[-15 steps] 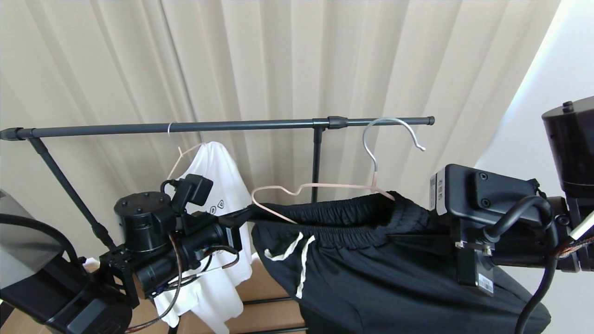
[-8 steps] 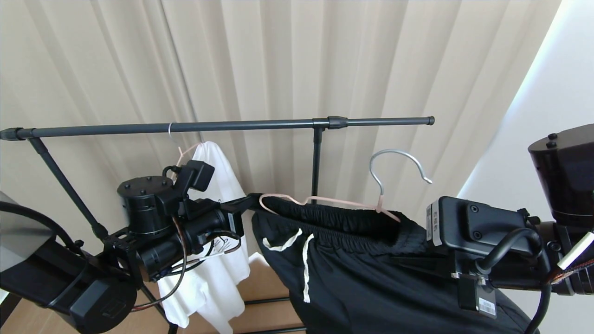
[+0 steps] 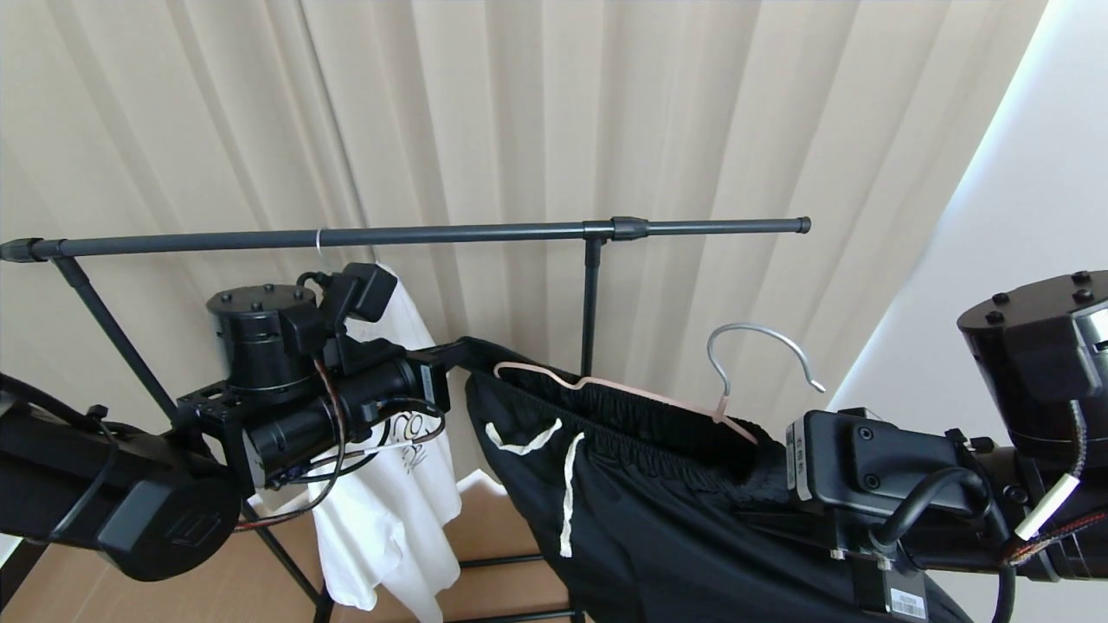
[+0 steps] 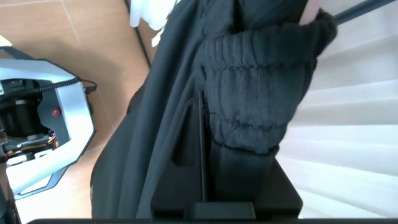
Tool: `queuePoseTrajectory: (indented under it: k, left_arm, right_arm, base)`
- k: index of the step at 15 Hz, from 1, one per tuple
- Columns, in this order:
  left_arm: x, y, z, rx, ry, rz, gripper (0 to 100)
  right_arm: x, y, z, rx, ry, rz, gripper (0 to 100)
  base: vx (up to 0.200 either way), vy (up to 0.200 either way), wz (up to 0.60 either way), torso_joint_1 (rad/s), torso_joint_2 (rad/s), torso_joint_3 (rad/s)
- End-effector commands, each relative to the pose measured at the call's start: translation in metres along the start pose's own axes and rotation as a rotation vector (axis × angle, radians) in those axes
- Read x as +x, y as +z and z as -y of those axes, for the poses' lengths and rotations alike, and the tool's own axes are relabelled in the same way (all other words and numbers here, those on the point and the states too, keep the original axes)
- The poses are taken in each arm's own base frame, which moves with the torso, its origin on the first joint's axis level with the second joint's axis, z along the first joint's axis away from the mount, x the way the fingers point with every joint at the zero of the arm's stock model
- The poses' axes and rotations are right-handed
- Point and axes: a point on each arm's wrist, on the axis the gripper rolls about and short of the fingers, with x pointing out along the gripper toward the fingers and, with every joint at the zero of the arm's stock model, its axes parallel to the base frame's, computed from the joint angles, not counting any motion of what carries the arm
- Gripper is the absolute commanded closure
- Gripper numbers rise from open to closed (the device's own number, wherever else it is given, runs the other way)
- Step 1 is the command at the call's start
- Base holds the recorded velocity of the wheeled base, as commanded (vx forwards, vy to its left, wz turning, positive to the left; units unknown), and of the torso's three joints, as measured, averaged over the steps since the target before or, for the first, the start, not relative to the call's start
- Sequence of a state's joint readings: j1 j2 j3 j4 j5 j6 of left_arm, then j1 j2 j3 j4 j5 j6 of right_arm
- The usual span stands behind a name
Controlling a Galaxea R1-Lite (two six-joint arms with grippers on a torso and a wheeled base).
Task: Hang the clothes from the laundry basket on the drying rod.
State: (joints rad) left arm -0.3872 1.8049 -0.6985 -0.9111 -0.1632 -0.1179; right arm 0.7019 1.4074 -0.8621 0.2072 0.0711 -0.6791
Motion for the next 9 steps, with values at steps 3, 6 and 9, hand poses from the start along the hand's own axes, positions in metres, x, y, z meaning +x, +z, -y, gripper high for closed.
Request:
queuePoseTrajectory:
  k: [3,6,9]
  left_arm:
    - [-0.009,0.026,0.007,0.029,-0.011,0.042,100]
    - [-0.011,0.036,0.012,0.082,-0.021,0.03,100]
    - [-0.007,0.04,0.01,0.11,-0.013,0.008,100]
  right_arm:
    - [0.007,-0.003,-0.002,0.001,0.018,-0.027,100]
    - [0.021,-0.008,-0.004,0.006,0.056,-0.072,100]
    - [0.029,-0.011,-0.007,0.008,0.078,-0.099,100]
  base:
    - [0.0,0.0,0.0,0.0,0.0,0.0]
    - [0.0,0.0,0.0,0.0,0.0,0.0]
    - [0.0,0.0,0.0,0.0,0.0,0.0]
